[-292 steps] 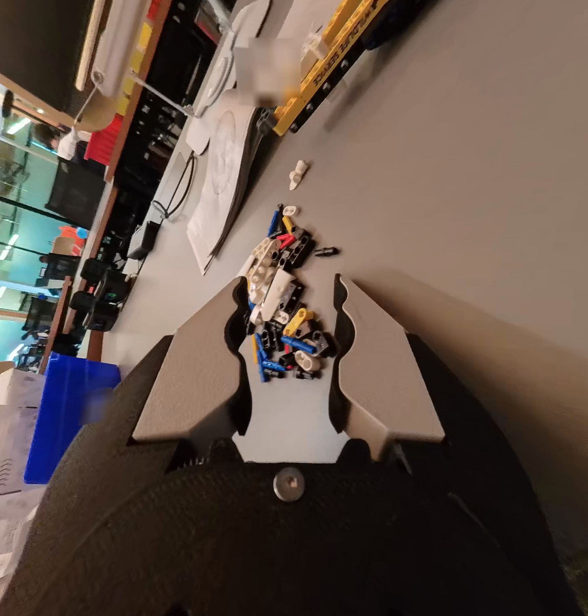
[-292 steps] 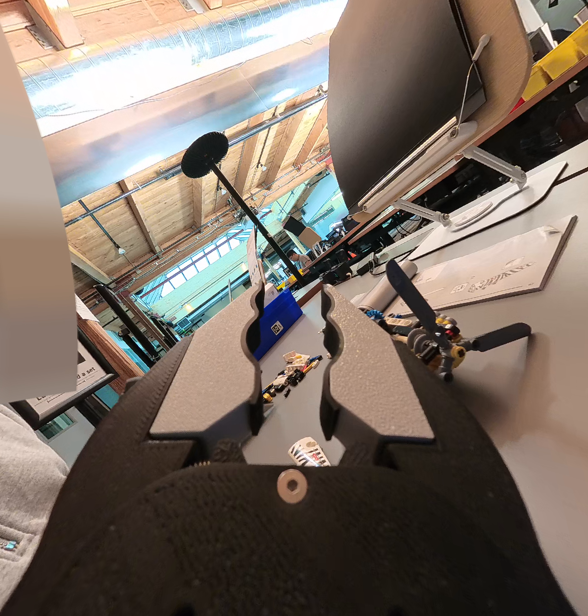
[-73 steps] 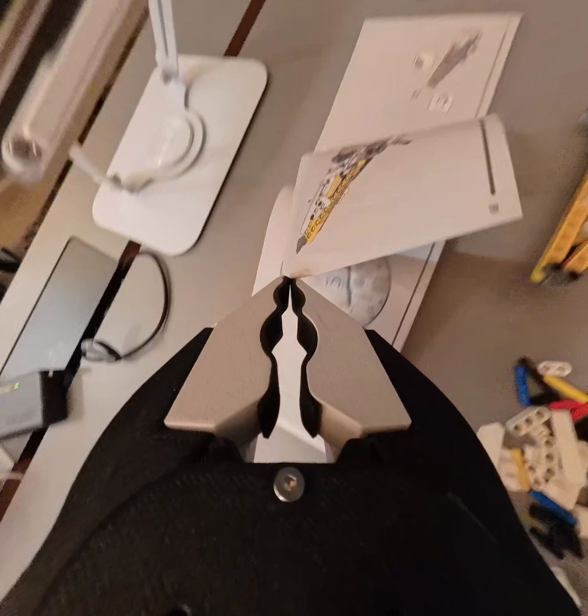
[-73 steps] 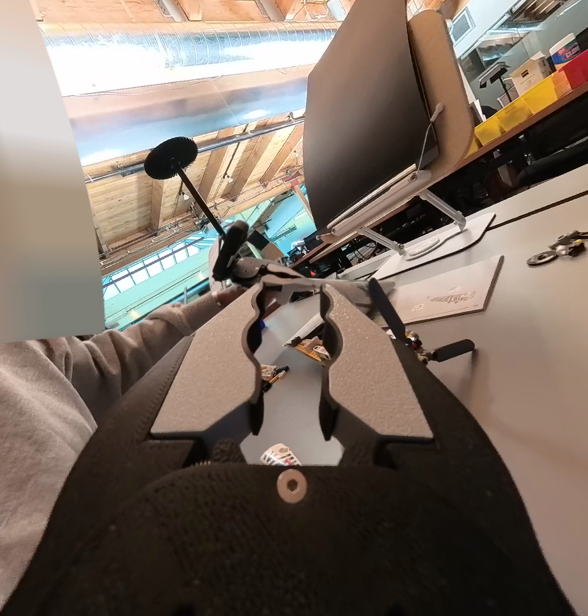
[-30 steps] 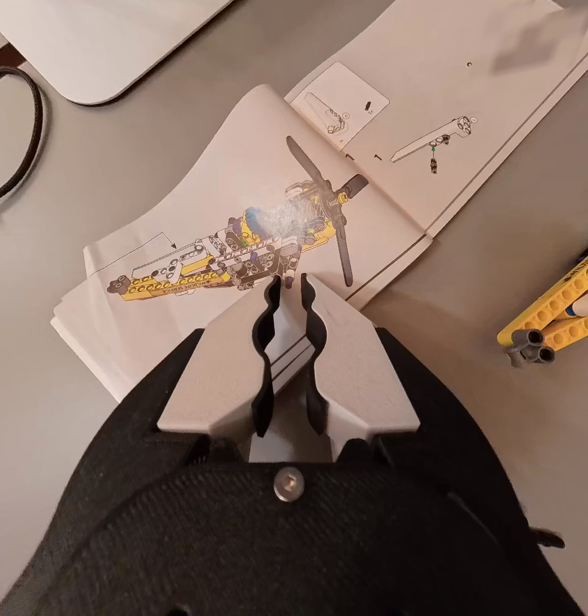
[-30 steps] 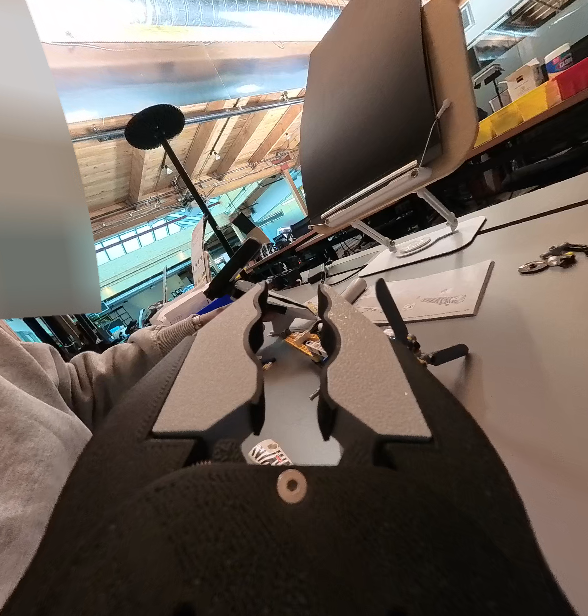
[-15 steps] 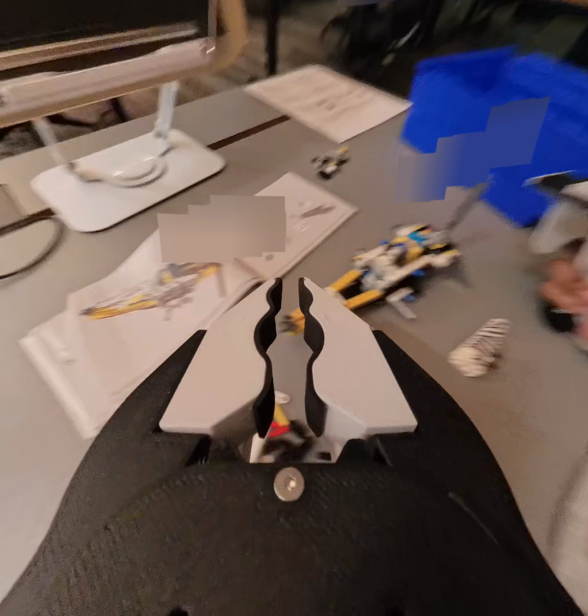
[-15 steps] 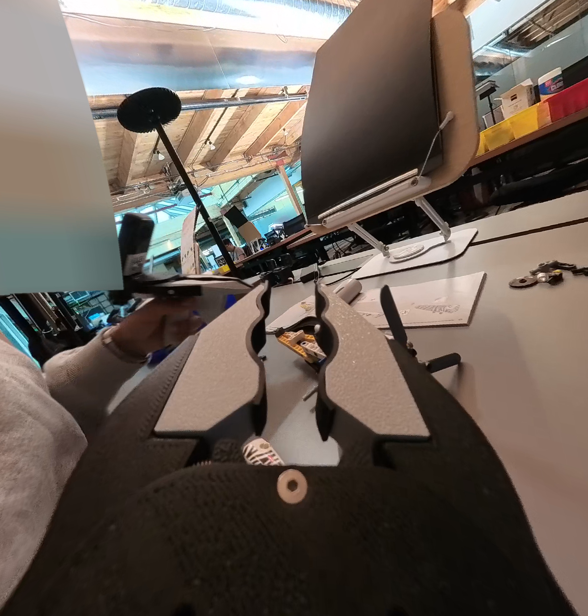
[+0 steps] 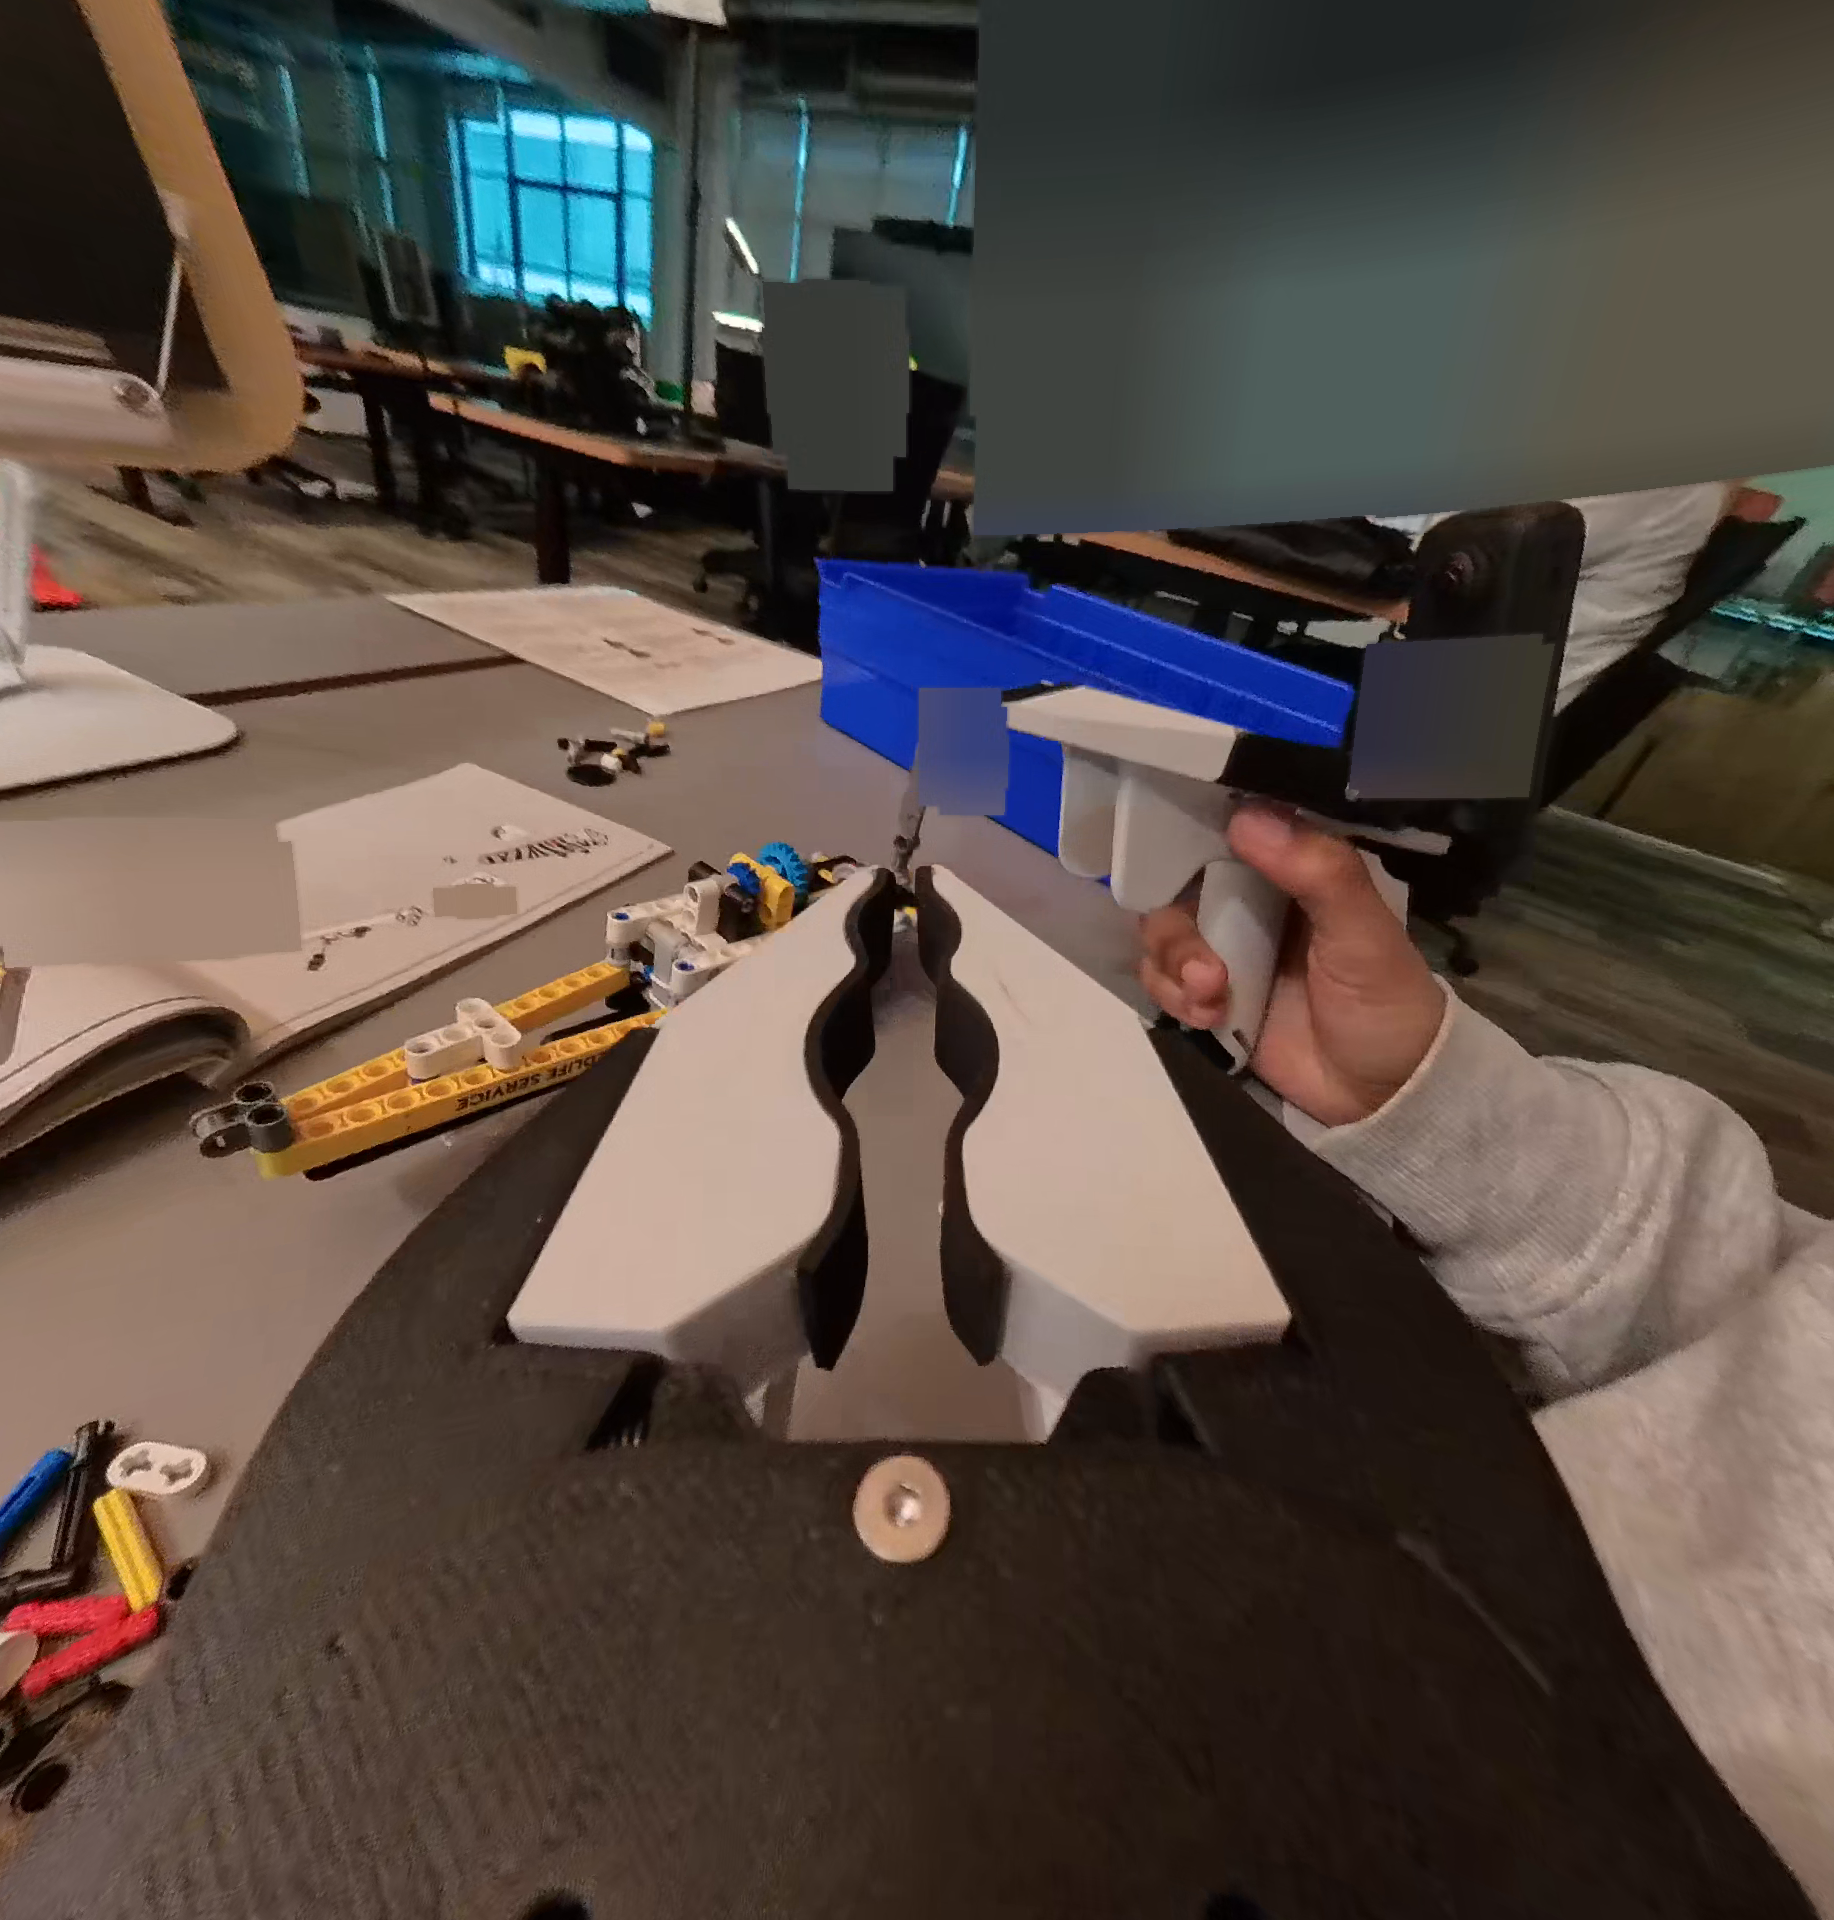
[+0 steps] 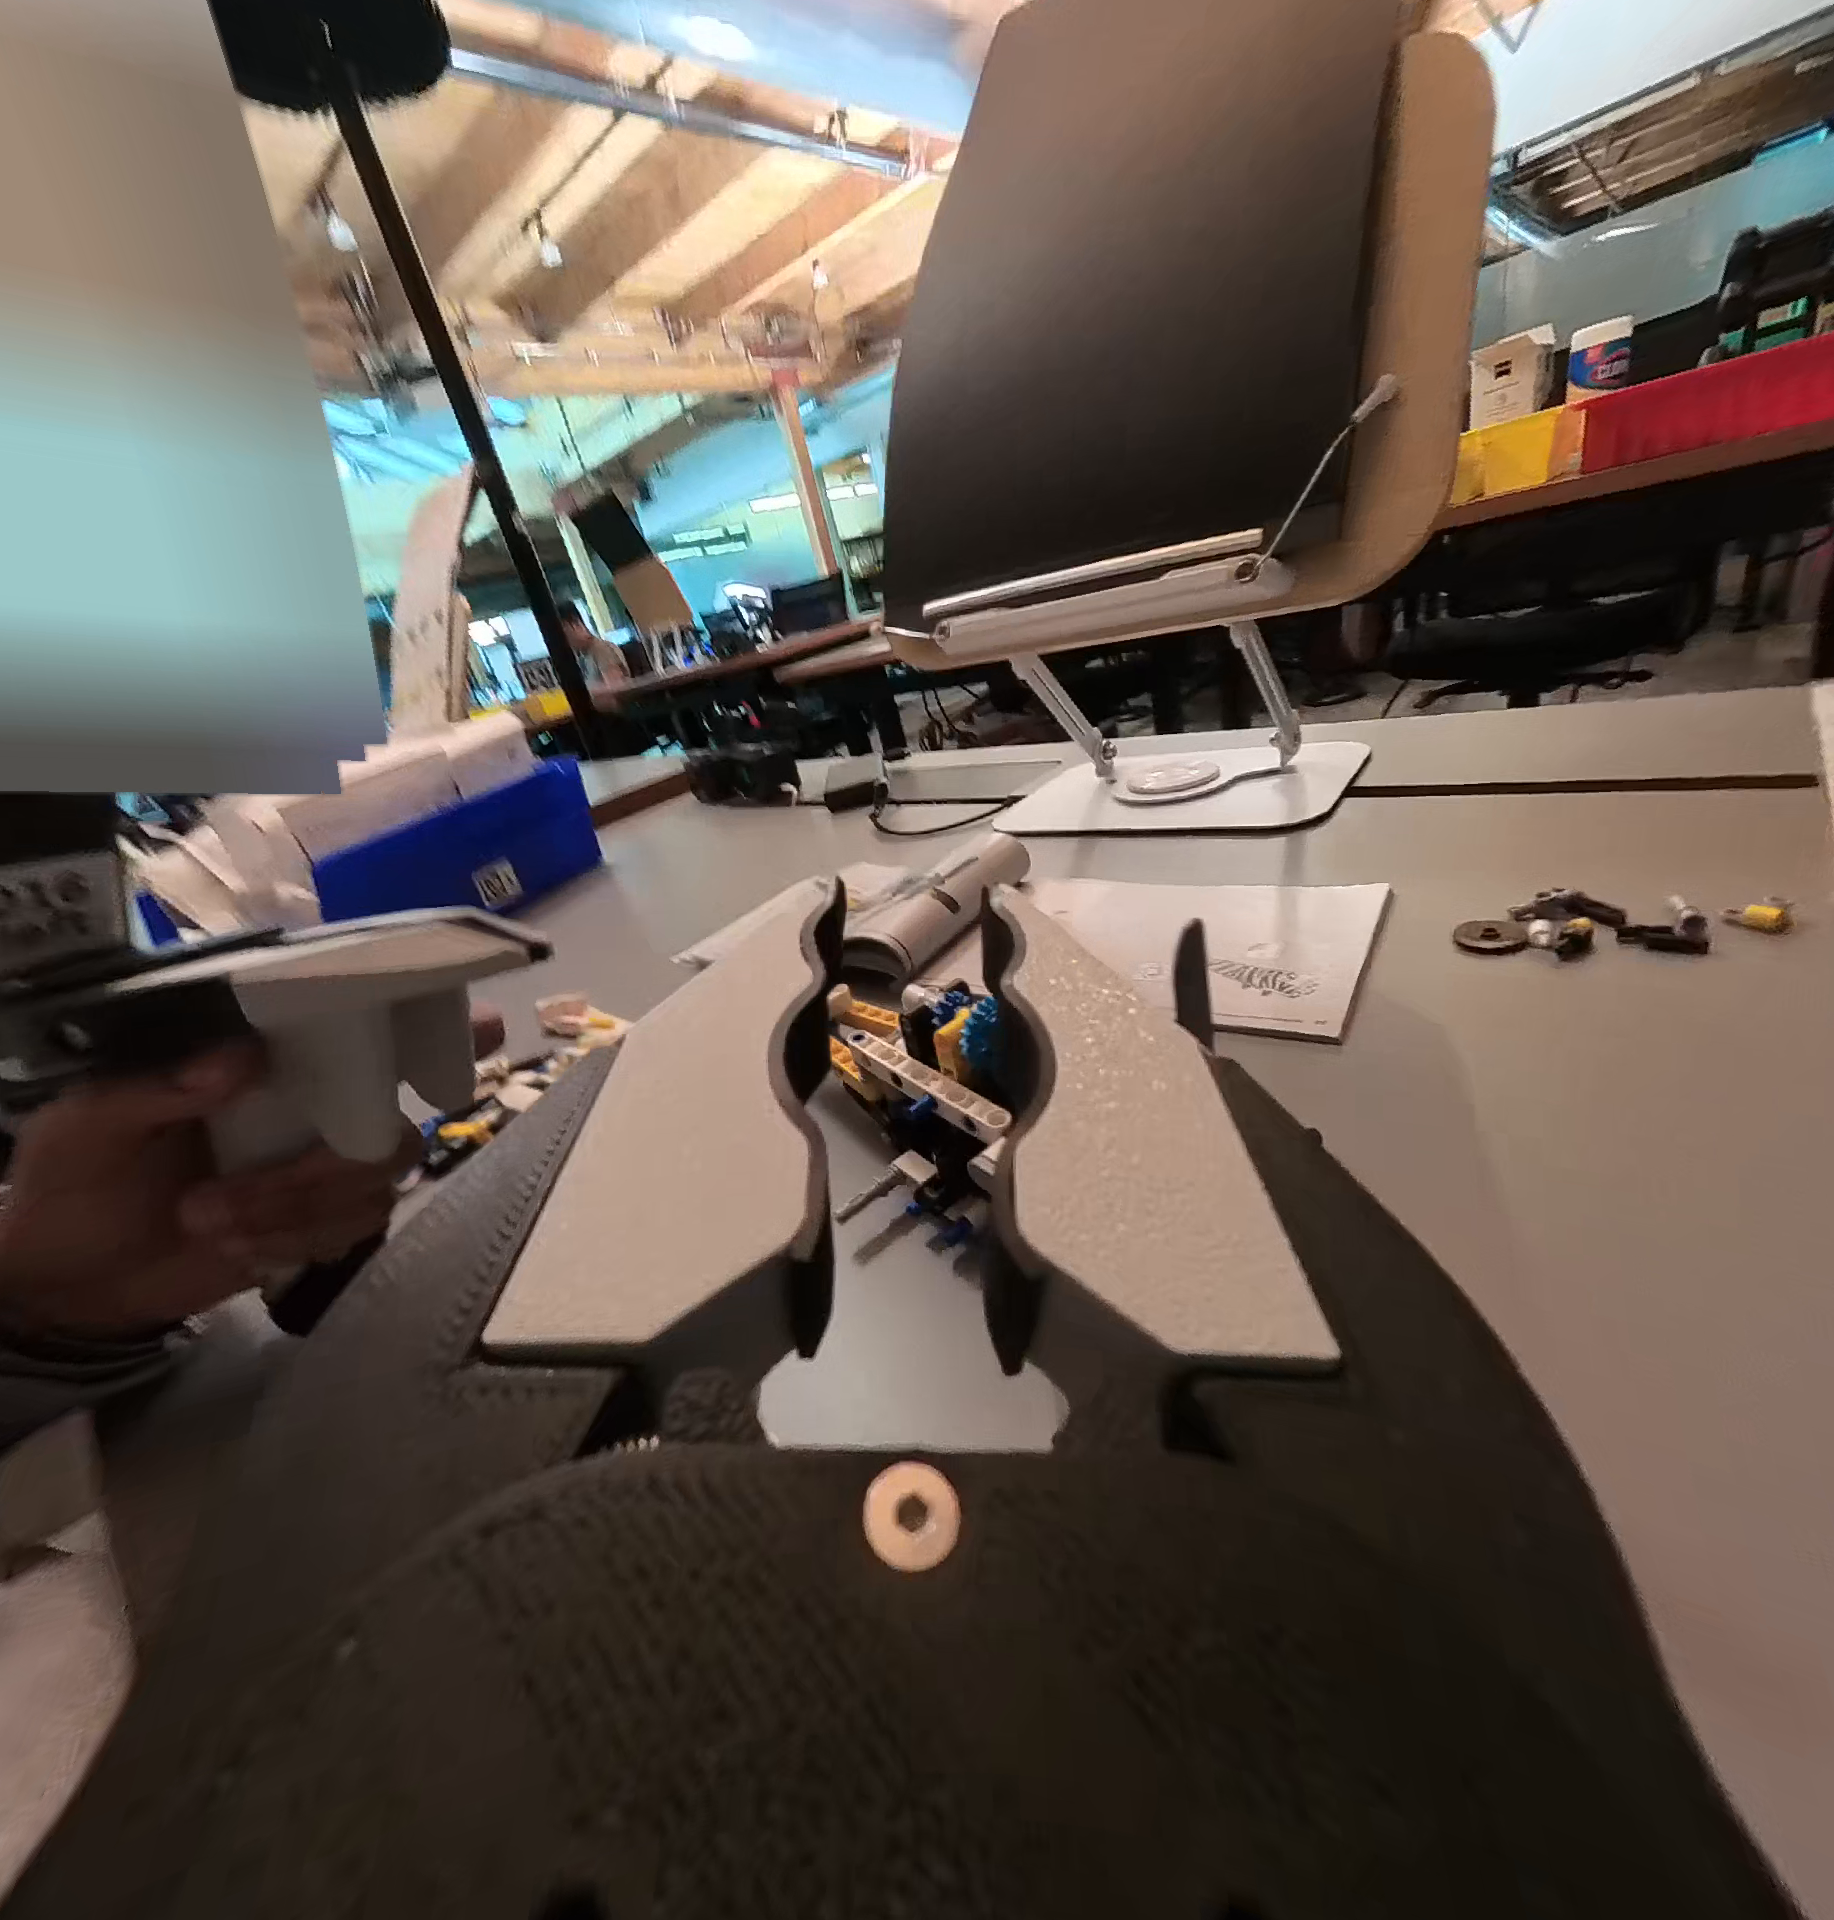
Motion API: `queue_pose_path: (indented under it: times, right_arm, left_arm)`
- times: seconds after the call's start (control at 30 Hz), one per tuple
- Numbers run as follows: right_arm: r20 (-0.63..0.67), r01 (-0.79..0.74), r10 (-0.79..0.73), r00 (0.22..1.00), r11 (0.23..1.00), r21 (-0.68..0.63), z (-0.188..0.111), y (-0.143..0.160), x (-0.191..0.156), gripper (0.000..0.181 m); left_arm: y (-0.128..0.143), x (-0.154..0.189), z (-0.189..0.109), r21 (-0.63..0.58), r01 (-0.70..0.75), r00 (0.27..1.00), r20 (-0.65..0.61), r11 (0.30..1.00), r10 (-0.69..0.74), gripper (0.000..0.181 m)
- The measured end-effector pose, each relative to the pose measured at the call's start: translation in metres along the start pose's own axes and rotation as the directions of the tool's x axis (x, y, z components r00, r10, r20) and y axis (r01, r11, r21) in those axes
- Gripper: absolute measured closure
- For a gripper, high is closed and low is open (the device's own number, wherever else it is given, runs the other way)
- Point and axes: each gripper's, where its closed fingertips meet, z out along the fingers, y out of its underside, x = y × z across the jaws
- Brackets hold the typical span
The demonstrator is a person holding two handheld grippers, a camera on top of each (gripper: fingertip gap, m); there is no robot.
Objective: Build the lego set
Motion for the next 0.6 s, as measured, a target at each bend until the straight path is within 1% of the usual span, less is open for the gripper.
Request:
queue_pose_path:
  times: [0.1,0.2,0.43,0.6]
  right_arm:
    - [-0.006,0.037,-0.037,0.999,0.999,-0.010,0.002,0.002,-0.003,0.159]
    - [-0.005,0.031,-0.031,0.999,0.999,0.004,0.000,-0.001,-0.003,0.159]
    - [0.043,-0.046,0.044,0.998,0.998,0.049,-0.007,-0.005,-0.009,0.157]
    - [0.101,-0.152,0.145,0.984,0.987,0.061,-0.010,-0.006,-0.009,0.155]
  left_arm:
    - [0.005,0.000,-0.001,0.013,-0.013,1.000,0.020,1.000,0.012,0.178]
    - [0.005,-0.005,-0.004,0.035,-0.010,0.999,0.052,0.999,0.008,0.180]
    - [0.005,-0.010,-0.004,0.039,0.058,0.998,0.035,0.998,-0.059,0.173]
    - [0.005,-0.013,-0.003,0.040,0.105,0.994,0.019,0.994,-0.106,0.171]
